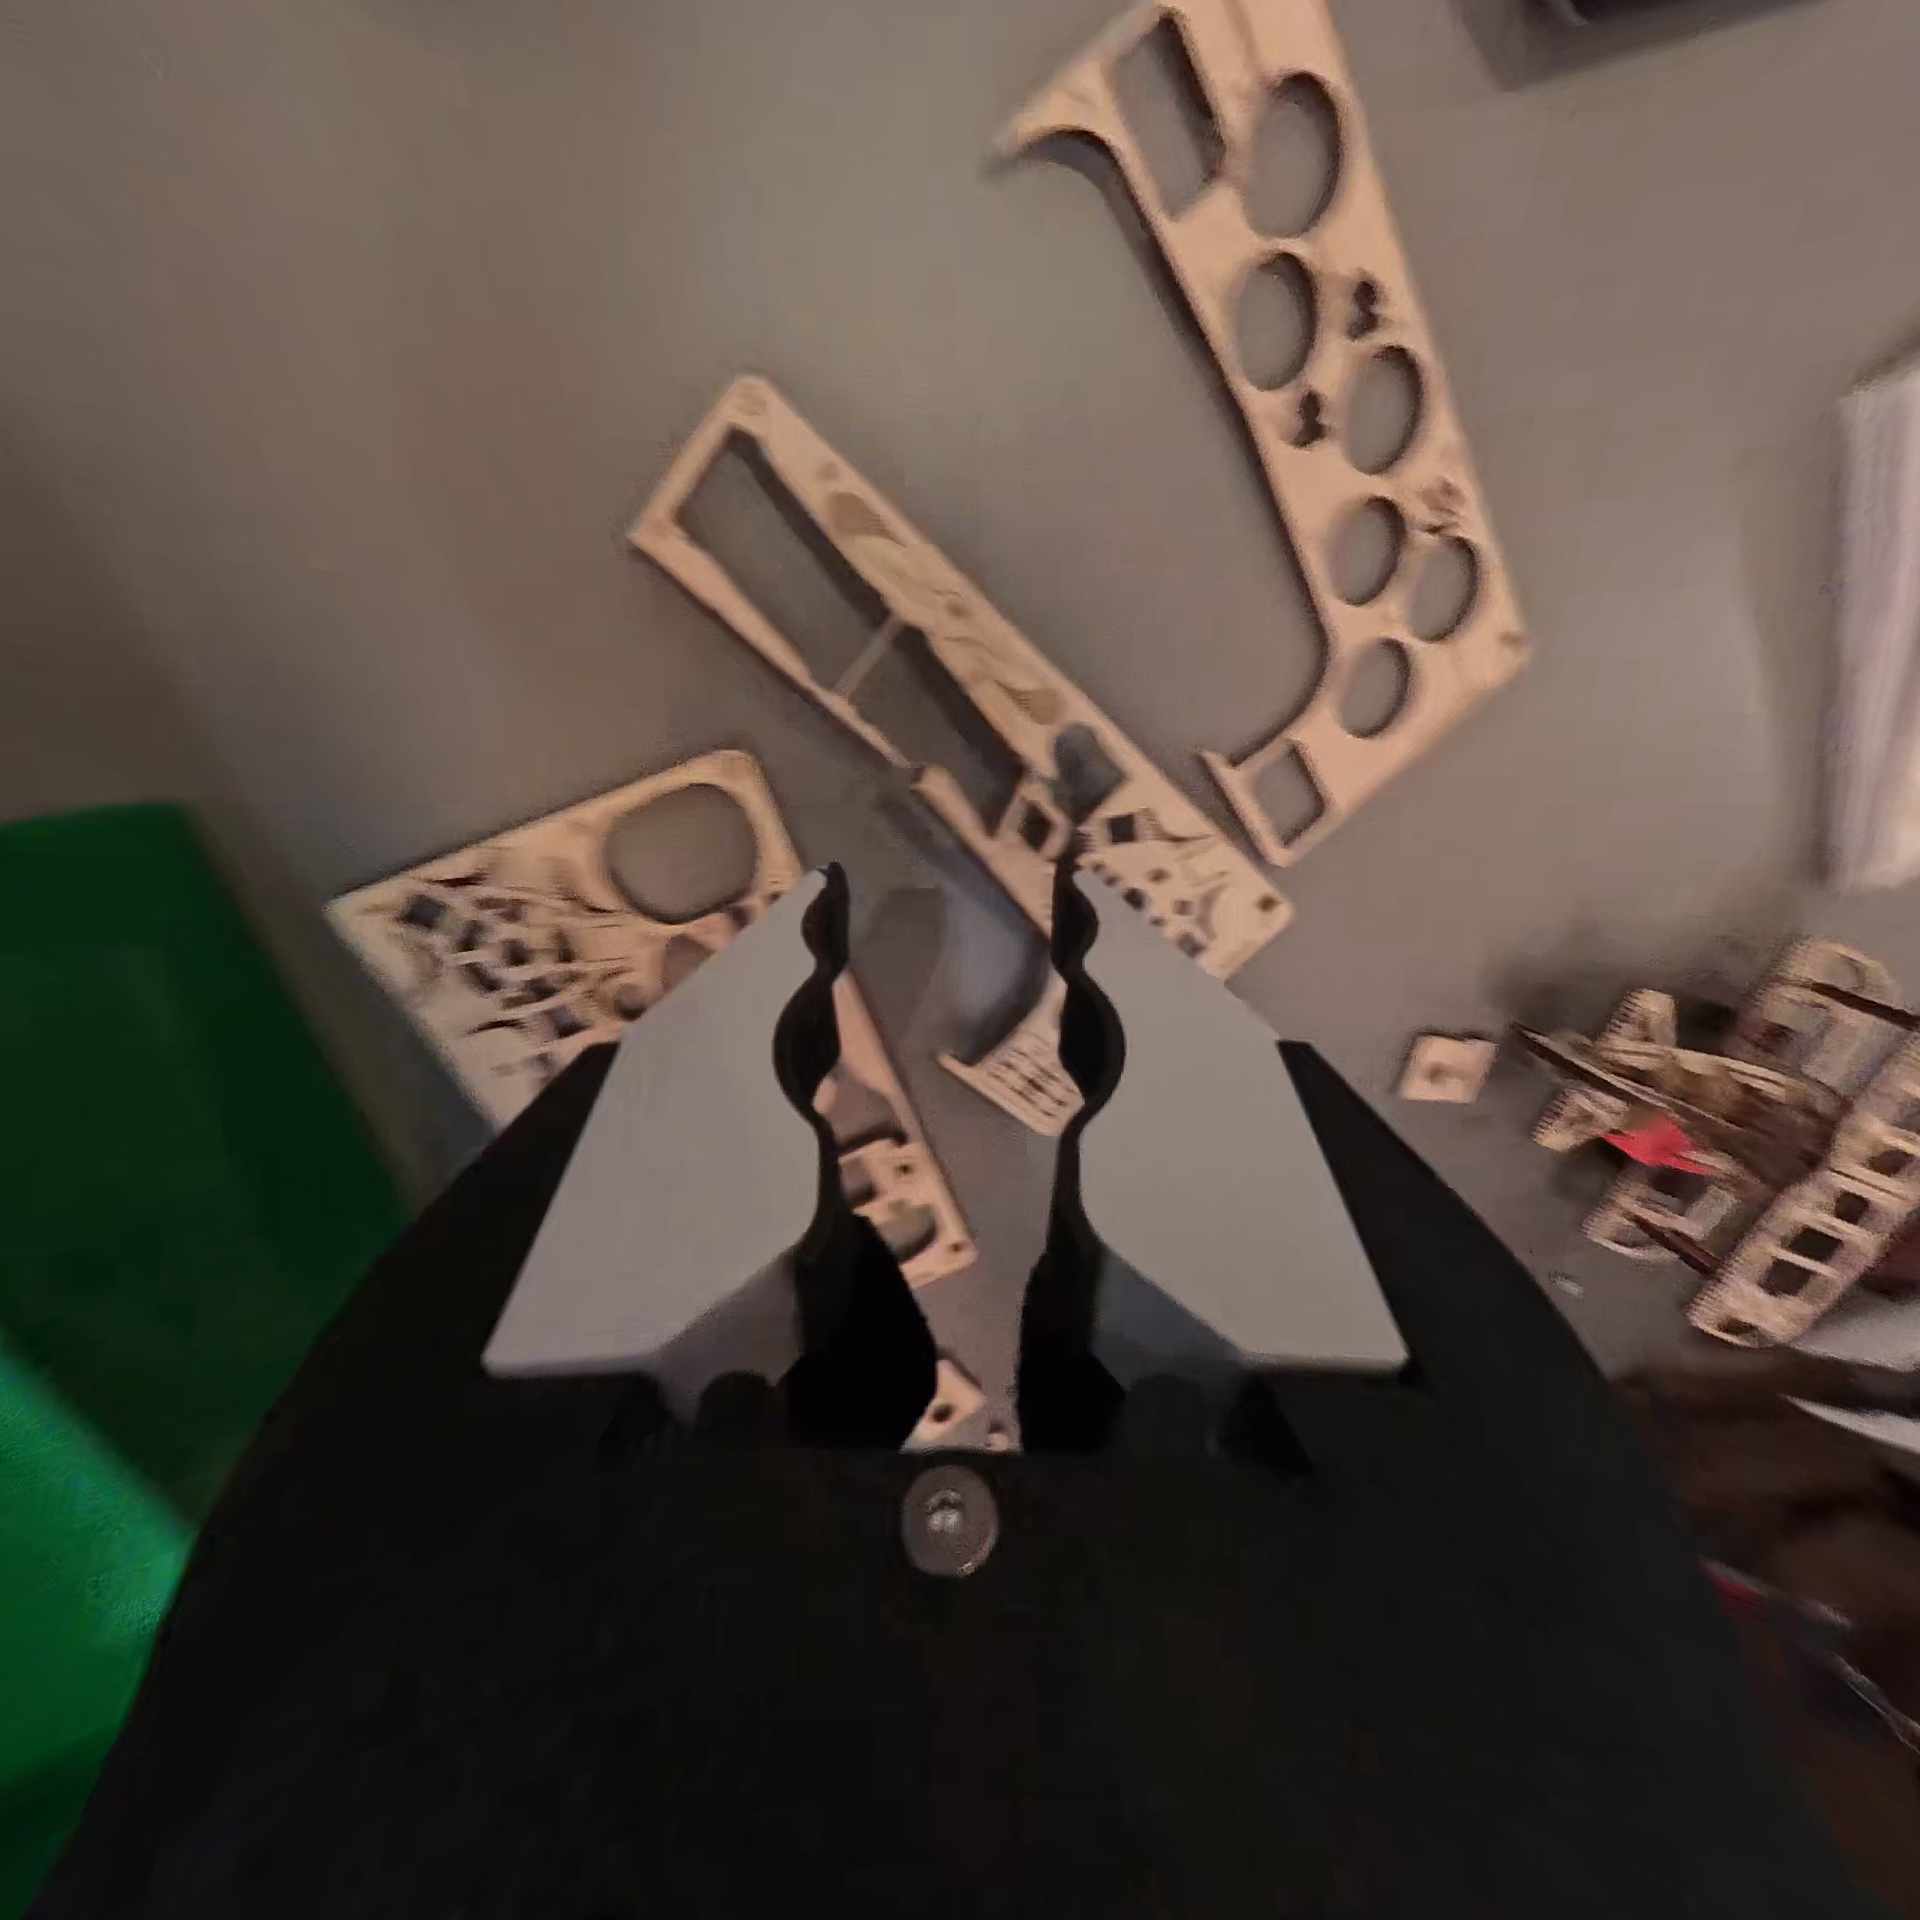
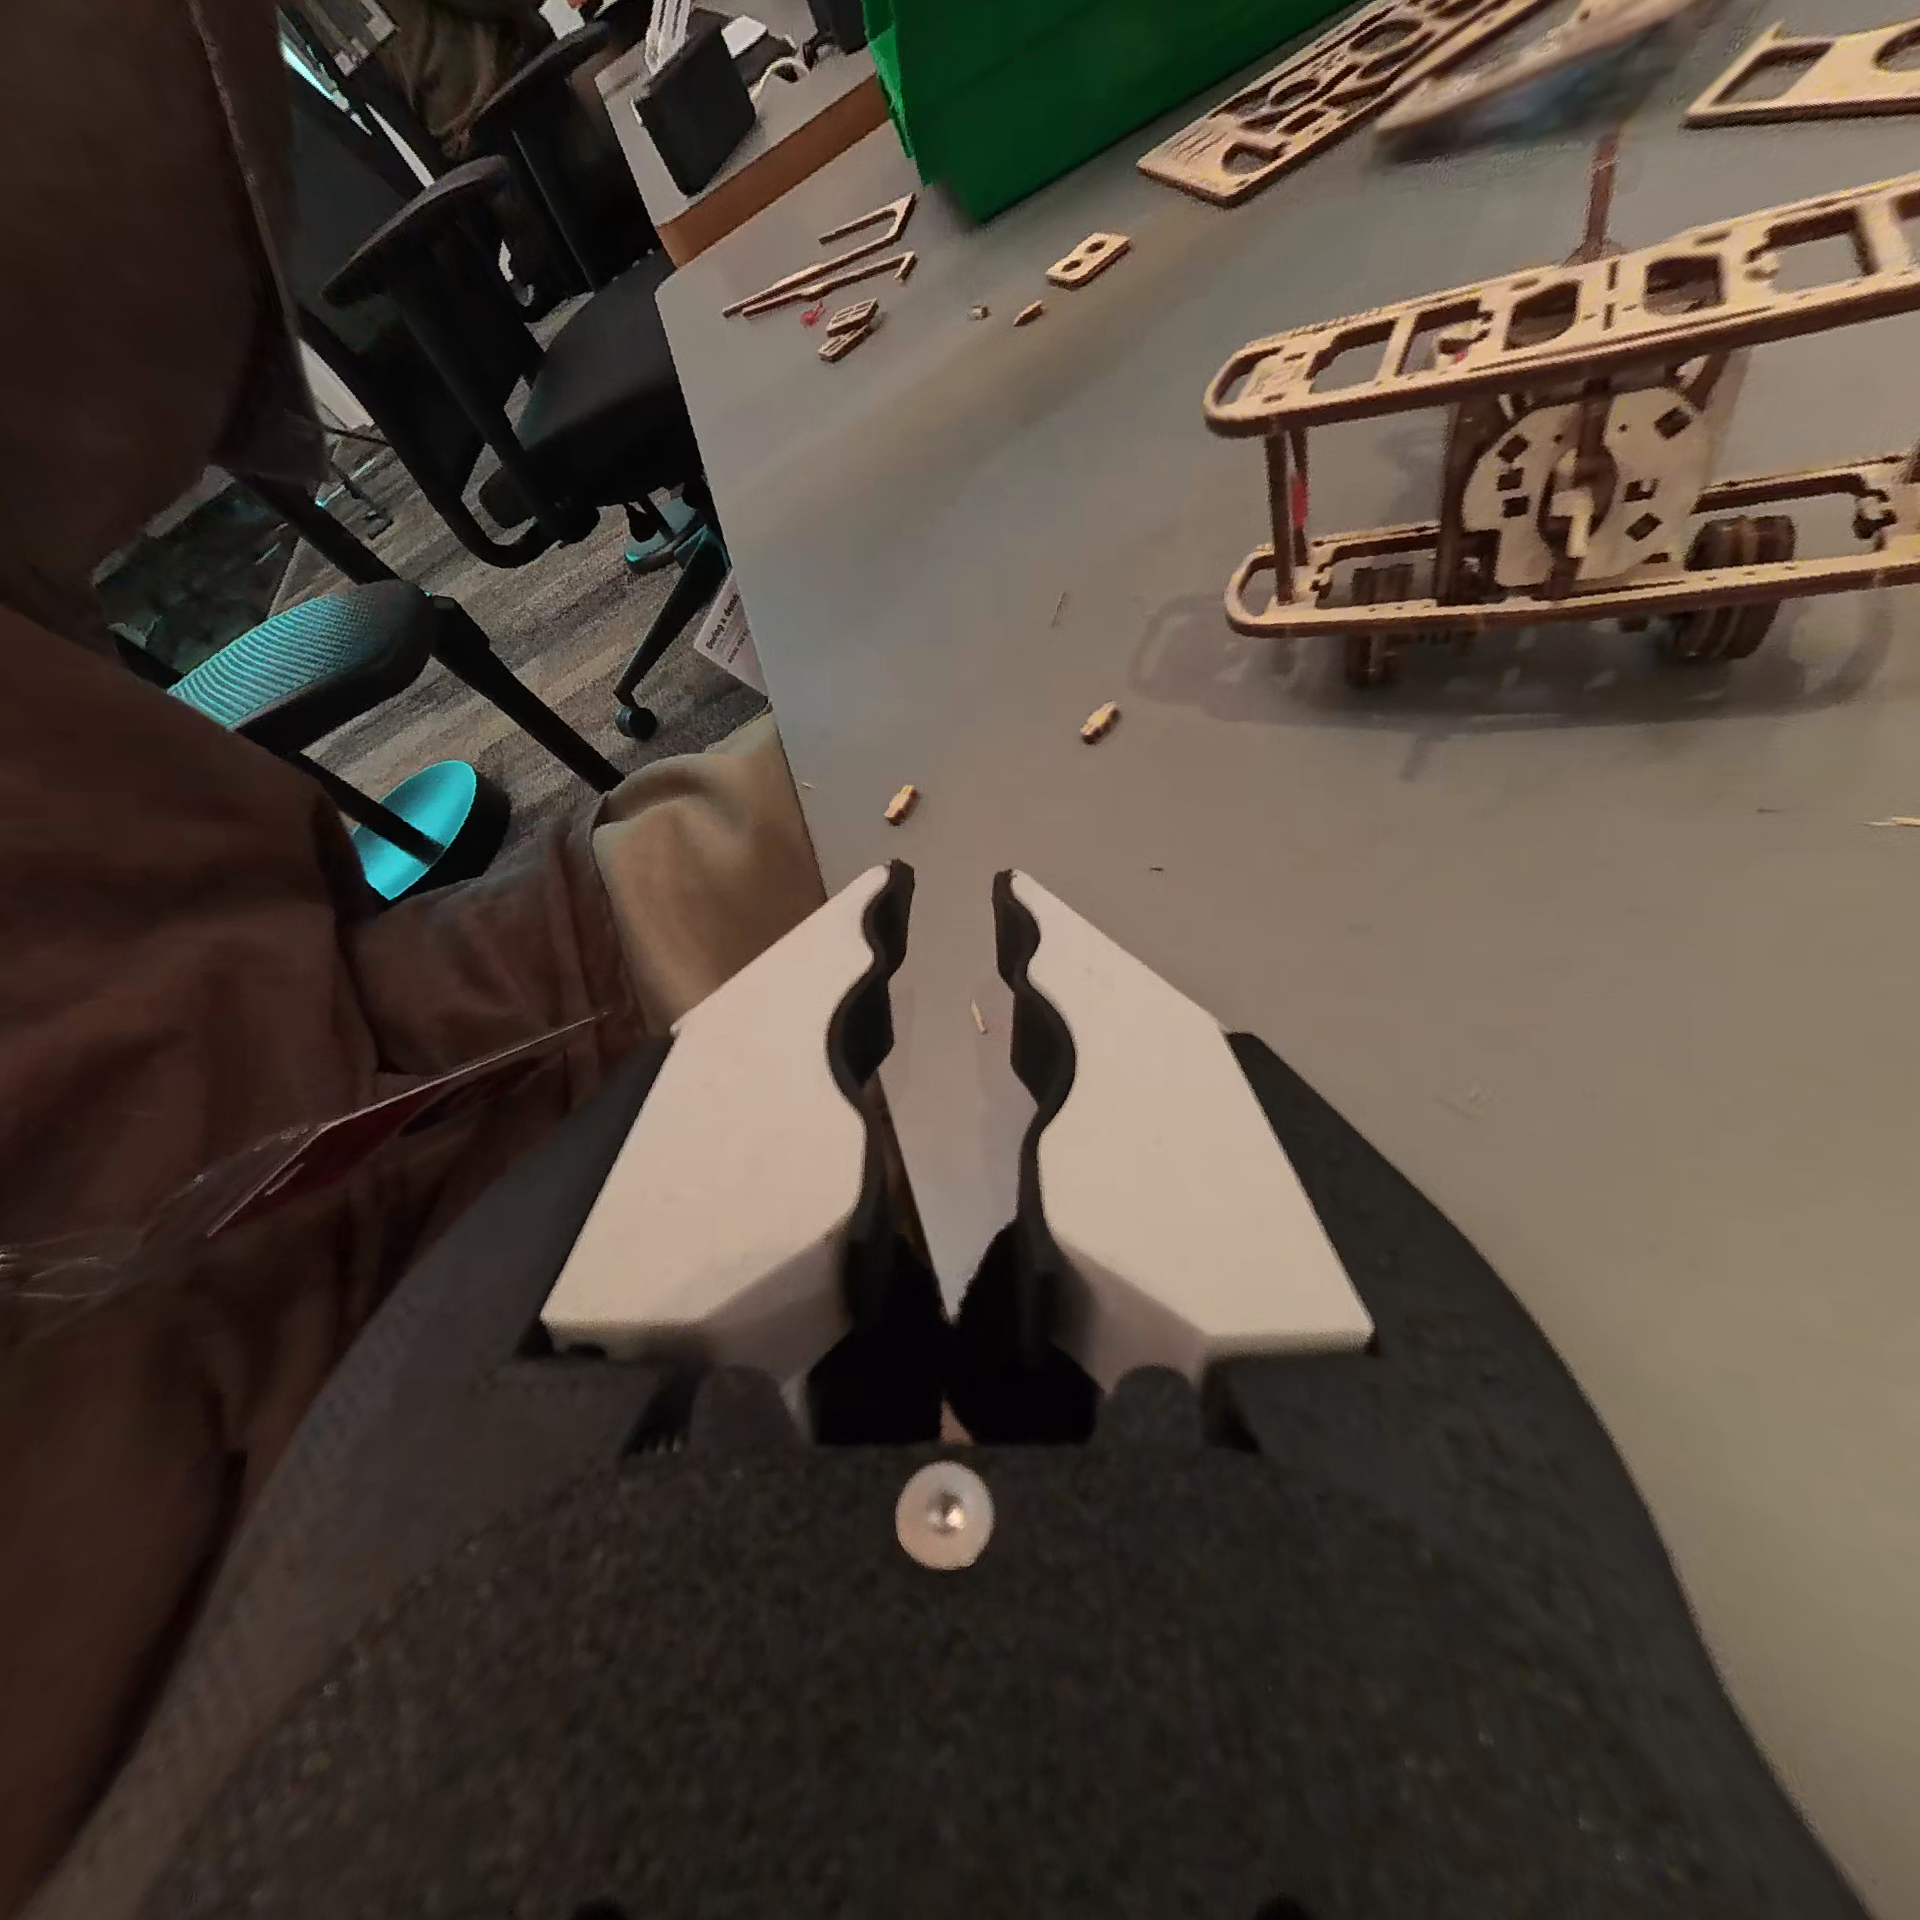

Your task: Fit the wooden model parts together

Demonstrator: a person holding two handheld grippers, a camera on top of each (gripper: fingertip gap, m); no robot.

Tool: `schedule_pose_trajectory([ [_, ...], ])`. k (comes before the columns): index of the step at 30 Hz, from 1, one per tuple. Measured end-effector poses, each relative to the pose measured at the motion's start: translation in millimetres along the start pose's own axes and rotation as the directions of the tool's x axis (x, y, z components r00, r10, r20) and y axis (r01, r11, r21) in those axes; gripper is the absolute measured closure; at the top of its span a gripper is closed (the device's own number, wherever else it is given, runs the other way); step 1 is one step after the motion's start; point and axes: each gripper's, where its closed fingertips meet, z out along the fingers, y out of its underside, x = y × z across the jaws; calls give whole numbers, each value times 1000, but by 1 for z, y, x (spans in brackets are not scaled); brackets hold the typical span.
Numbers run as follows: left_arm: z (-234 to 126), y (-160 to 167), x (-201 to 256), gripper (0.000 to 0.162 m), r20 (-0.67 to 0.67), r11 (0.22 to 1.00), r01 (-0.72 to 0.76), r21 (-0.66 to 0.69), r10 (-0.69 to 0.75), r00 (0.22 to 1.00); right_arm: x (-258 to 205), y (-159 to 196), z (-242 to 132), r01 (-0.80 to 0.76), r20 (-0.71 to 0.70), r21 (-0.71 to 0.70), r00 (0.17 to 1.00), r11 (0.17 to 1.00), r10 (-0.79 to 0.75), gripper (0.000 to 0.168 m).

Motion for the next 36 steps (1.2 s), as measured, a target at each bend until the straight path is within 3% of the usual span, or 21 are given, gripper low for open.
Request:
schedule_pose_trajectory([
  [2,-16,-10,-15,121,124,998,-49,49,42,991,4,-2,-4,-5,-11,14,1000,1000,5,153],
  [5,-51,-18,0,127,188,968,-183,169,151,971,11,-4,-10,-15,-27,35,999,999,16,153],
  [8,-85,-1,46,134,244,857,-397,329,329,912,21,-5,-15,-35,-50,48,998,998,37,152],
  [10,-98,31,81,138,258,765,-483,427,409,875,30,-7,-20,-43,-84,65,995,997,49,151],
  [13,-87,98,130,140,145,712,-426,559,422,895,48,-11,-28,-56,-157,104,985,993,71,146],
  [15,-63,144,152,140,74,708,-363,605,404,912,70,-12,-38,-51,-262,124,962,991,82,138],
  [20,-9,223,165,143,111,754,-304,582,296,949,125,-23,-73,39,-550,107,834,993,26,117],
  [24,2,233,174,146,48,764,-250,595,277,960,171,-50,-90,-20,-703,101,706,995,86,103],
  [27,14,232,161,146,98,801,-293,521,285,954,213,-77,-86,4,-736,22,677,1000,14,84],
  [29,14,233,155,146,129,799,-326,505,304,944,244,-85,-82,5,-763,-53,645,999,-44,81],
  [36,2,234,159,146,62,773,-285,567,305,950,302,-65,-78,-160,-782,-25,619,987,80,82],
])
